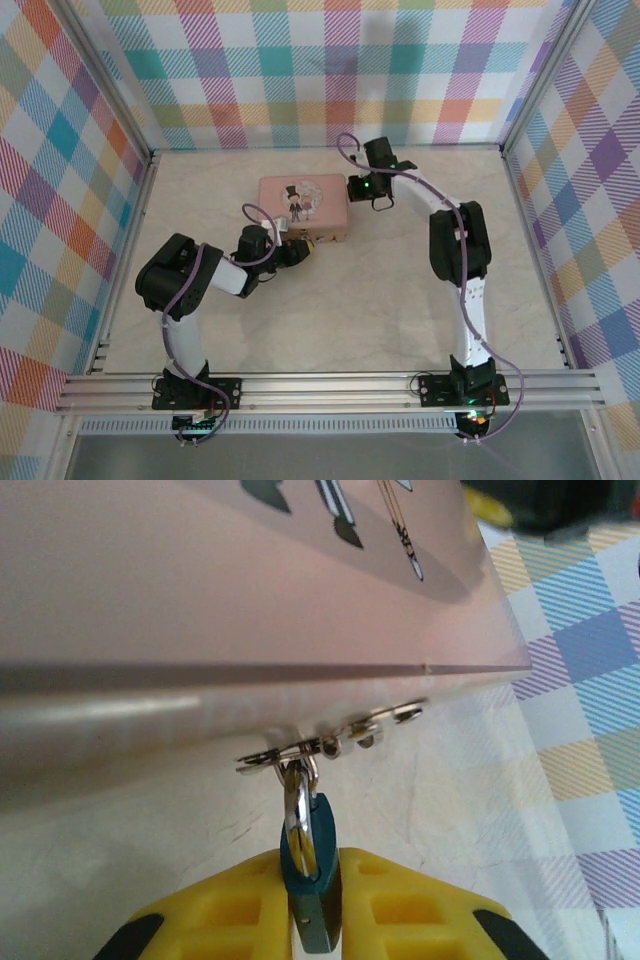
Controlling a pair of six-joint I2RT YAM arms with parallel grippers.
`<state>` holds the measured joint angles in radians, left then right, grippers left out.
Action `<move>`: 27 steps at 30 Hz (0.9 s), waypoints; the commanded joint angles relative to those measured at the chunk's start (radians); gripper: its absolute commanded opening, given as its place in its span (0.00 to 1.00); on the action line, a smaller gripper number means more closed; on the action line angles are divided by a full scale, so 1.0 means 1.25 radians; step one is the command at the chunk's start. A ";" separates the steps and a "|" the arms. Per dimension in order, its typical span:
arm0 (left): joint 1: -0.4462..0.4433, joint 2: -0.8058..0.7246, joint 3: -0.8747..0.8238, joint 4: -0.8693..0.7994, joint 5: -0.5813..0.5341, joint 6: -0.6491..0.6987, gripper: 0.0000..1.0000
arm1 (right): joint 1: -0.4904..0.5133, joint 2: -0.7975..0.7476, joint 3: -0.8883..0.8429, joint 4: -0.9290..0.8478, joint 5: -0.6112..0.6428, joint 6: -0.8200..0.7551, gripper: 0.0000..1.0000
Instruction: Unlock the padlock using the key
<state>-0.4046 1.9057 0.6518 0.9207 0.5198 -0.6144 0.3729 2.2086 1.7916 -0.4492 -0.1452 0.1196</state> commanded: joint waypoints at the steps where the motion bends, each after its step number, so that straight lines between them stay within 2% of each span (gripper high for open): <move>1: -0.007 -0.024 0.027 -0.084 0.069 -0.079 0.13 | -0.011 -0.097 -0.078 0.028 -0.030 0.021 0.00; 7: -0.014 -0.081 0.079 -0.213 0.070 -0.090 0.13 | -0.023 -0.245 -0.247 0.090 -0.032 0.060 0.00; 12: -0.020 -0.126 0.116 -0.285 0.062 -0.101 0.13 | -0.031 -0.369 -0.385 0.165 -0.109 0.115 0.00; 23: -0.022 -0.164 0.158 -0.294 0.038 -0.181 0.13 | -0.033 -0.579 -0.638 0.408 -0.325 0.301 0.00; 27: -0.026 -0.172 0.161 -0.292 0.021 -0.189 0.13 | -0.032 -0.638 -0.710 0.510 -0.360 0.382 0.00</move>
<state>-0.4232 1.7432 0.8215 0.5049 0.5369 -0.8162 0.3321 1.4647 0.9428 0.0257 -0.5064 0.4900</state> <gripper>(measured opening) 0.134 0.065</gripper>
